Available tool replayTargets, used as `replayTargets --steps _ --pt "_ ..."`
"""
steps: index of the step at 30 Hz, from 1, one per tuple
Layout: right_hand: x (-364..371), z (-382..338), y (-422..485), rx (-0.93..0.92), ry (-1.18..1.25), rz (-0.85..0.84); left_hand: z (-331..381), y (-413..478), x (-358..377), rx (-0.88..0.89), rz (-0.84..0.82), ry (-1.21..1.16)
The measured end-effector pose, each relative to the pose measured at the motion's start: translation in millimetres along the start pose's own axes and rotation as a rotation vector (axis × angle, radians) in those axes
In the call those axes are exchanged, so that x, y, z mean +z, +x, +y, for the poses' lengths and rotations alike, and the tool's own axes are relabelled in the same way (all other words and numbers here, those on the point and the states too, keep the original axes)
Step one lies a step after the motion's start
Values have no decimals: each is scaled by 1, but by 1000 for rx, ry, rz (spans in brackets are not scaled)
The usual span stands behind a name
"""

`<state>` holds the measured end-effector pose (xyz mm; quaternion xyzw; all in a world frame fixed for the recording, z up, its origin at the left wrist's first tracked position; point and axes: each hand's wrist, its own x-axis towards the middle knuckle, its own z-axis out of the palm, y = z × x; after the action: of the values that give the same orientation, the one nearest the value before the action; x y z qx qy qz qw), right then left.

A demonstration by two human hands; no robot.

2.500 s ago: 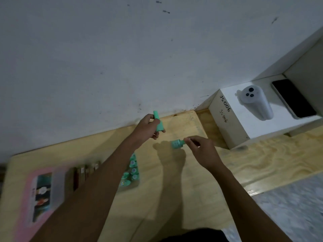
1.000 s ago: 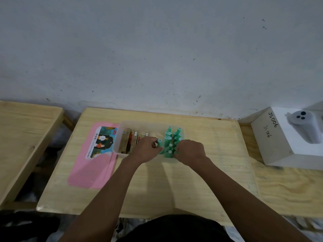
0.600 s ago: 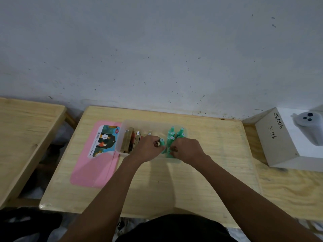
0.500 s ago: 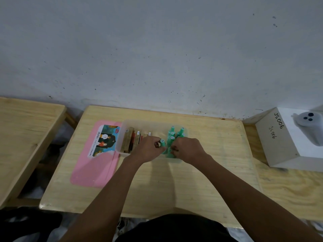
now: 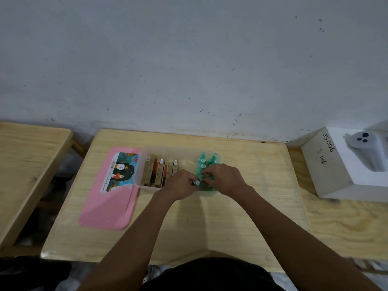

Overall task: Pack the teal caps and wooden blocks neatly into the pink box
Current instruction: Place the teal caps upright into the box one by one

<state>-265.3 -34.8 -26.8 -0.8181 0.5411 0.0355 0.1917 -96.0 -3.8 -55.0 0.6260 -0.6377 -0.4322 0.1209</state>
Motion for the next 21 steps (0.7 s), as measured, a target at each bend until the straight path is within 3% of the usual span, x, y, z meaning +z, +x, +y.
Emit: replayTargets --steps 11,21 --pt "1 32 -17 196 261 129 5 6 6 5 5 4" --pt "11 35 -25 186 282 155 3 6 6 -2 43 -62"
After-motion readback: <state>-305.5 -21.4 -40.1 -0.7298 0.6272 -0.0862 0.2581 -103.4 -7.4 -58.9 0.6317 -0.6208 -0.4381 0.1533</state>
